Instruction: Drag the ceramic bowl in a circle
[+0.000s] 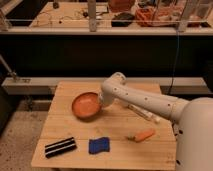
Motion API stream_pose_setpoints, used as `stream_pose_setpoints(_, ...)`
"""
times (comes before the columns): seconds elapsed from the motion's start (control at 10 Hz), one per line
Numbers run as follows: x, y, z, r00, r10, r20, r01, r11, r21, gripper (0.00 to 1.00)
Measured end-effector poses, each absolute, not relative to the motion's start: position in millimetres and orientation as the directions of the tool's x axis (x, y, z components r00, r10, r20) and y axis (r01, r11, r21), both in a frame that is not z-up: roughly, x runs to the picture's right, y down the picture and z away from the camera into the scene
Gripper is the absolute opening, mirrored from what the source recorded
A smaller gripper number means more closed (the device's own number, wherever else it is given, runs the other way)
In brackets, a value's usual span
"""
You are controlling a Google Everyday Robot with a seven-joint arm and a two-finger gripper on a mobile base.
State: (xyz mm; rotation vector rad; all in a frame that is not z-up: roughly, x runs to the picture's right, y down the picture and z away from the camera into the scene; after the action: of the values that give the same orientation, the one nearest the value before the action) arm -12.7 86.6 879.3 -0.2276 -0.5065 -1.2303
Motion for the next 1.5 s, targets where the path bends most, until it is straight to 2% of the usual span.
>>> stream_pose_setpoints(0.3, 28, 106, 865, 0.302, -0.817, 0.491, 0.931, 0.364, 0.032, 0.01)
stream_pose_setpoints(0.7, 66, 156, 815, 0.352, -0.798, 0.49, 0.913, 0.408, 0.007, 0.01)
stream_pose_setpoints(1.0, 53, 177, 787, 0.288, -0.826, 0.484, 0.933, 0.355, 0.052, 0.01)
stream_pose_setpoints(1.5, -2, 182, 793, 0.128, -0.86, 0.495, 0.961, 0.231, 0.153, 0.01)
